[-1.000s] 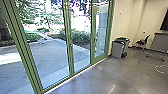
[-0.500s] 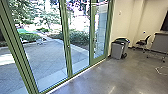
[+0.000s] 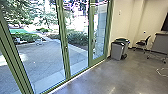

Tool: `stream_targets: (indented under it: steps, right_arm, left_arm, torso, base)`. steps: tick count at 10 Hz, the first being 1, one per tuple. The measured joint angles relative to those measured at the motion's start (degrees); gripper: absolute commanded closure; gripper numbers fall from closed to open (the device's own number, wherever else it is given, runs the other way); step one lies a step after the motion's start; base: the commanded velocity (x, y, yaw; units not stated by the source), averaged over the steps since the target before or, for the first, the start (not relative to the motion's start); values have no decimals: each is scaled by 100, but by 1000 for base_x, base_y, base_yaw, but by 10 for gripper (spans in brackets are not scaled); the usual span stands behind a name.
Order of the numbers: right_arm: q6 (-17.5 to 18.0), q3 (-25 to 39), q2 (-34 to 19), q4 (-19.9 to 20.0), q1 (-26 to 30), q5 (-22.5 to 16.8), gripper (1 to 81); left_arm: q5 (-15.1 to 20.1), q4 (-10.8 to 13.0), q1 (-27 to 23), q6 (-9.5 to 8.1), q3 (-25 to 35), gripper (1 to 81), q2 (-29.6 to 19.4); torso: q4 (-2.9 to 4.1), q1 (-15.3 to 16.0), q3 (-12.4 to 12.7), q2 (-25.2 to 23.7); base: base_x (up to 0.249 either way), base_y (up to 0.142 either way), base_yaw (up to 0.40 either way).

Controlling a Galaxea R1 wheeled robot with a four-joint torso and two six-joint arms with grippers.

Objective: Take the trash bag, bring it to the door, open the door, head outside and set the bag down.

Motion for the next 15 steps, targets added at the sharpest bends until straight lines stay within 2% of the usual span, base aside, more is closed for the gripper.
stream_targets:
  steps: [2,10,15]
  right_arm:
    - [-1,0,-1,-2,1,0,10]
    - [-1,-5,7,-4,0,0,10]
    - [-1,-5,16,-6,1,6,10]
  left_arm:
    - [0,0,0,0,0,811,1]
    - [0,-1,30,0,0,811,15]
    - [-7,0,29,0,-4,811,-13]
  torso:
    - [0,0,0,0]
    - [0,0,2,0]
    - [0,0,2,0]
  base:
    - [154,-63,0]
    - [154,0,0]
    - [154,-70,0]
